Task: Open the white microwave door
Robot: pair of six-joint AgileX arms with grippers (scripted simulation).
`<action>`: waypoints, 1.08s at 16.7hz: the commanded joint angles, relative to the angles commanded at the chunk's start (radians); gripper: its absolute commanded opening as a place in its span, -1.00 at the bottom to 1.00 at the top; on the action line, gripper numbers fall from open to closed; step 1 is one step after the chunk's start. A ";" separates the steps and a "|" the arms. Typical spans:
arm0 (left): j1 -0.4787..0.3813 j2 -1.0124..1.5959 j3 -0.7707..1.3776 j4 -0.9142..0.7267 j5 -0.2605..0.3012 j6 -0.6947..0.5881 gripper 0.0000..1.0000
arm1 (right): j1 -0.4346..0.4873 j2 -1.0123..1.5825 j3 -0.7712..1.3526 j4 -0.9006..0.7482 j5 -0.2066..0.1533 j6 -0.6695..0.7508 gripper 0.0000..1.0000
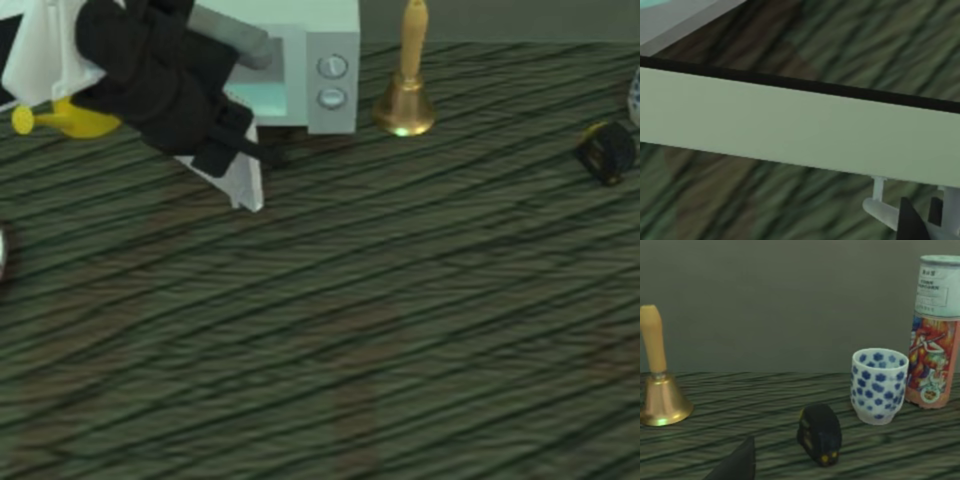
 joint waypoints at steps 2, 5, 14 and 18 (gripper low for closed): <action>0.000 0.000 0.000 0.000 0.000 0.000 -1.00 | 0.000 0.000 0.000 0.000 0.000 0.000 1.00; -0.004 0.001 -0.005 0.000 0.008 -0.001 -1.00 | 0.000 0.000 0.000 0.000 0.000 0.000 1.00; 0.053 -0.046 -0.053 -0.012 0.079 0.141 -1.00 | 0.000 0.000 0.000 0.000 0.000 0.000 1.00; 0.053 -0.046 -0.053 -0.012 0.079 0.141 -1.00 | 0.000 0.000 0.000 0.000 0.000 0.000 1.00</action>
